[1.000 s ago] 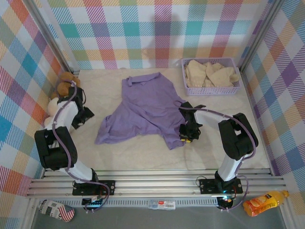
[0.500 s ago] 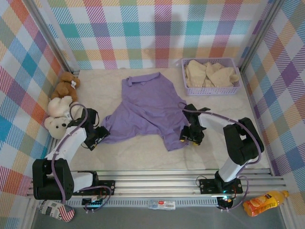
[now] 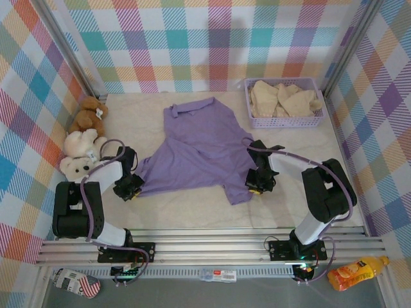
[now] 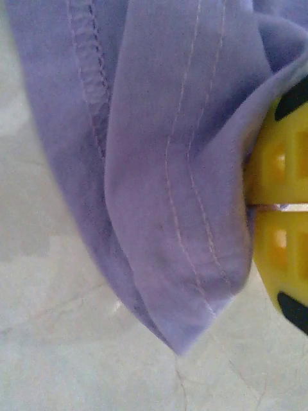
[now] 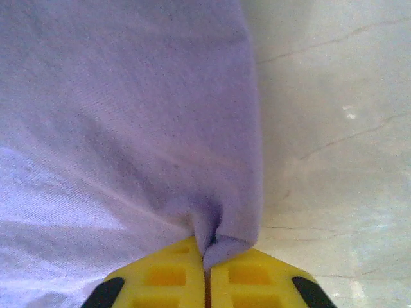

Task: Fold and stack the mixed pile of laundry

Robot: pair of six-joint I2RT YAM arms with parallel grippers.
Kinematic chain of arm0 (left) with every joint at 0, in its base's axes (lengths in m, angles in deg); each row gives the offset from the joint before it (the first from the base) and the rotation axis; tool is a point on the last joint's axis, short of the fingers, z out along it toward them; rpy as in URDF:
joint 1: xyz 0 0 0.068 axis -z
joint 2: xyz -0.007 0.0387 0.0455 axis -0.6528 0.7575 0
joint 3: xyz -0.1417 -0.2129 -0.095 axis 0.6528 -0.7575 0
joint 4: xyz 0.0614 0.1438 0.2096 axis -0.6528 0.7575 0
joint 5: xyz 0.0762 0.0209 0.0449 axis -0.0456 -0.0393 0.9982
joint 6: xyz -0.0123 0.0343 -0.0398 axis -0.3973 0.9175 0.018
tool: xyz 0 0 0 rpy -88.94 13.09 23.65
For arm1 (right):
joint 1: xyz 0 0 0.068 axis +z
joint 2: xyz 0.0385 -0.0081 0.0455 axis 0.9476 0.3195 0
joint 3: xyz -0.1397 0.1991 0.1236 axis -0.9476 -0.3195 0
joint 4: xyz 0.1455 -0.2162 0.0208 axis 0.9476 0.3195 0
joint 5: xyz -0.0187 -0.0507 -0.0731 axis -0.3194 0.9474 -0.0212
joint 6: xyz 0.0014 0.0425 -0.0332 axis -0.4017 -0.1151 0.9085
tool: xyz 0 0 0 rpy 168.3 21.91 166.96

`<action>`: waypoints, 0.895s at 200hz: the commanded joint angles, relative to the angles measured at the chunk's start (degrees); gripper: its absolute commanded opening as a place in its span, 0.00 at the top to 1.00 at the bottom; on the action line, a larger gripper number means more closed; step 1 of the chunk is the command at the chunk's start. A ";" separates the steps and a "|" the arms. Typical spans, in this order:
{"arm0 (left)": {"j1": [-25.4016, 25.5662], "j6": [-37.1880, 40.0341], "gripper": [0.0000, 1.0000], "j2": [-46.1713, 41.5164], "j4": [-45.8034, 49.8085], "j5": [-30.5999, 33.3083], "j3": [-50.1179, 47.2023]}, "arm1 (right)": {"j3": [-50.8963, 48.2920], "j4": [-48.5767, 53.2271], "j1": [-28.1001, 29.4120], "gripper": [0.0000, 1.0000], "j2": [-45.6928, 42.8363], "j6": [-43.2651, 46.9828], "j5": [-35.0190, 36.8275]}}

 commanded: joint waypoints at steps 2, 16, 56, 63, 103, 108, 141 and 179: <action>0.34 1.08 1.00 0.45 -8.14 -0.86 -0.47 | -2.42 -0.75 0.45 1.00 -1.29 0.52 -1.40; 0.35 1.64 1.00 -1.42 -7.15 -2.10 -0.61 | -2.40 -0.76 0.39 1.00 -1.64 1.47 -2.53; 0.36 1.06 1.00 1.55 -5.55 -7.18 14.56 | 20.27 4.20 -0.86 1.00 6.57 9.43 -2.92; 0.34 1.42 1.00 4.31 -4.26 -7.64 21.26 | 26.85 6.26 -1.27 1.00 8.87 11.11 -3.13; -0.57 4.00 1.00 23.26 11.26 -9.44 75.82 | 89.01 24.15 -5.87 1.00 26.45 19.68 -4.63; -0.98 4.21 1.00 25.64 13.29 -10.10 83.84 | 97.82 26.25 -6.50 1.00 28.48 19.97 -5.77; -5.58 -0.78 1.00 34.69 17.82 -17.39 120.88 | 110.15 10.35 -13.71 1.00 22.47 14.23 -23.87; -10.57 -4.41 1.00 20.15 4.17 -20.22 105.58 | 76.66 -17.68 -17.65 1.00 -3.47 12.62 -23.85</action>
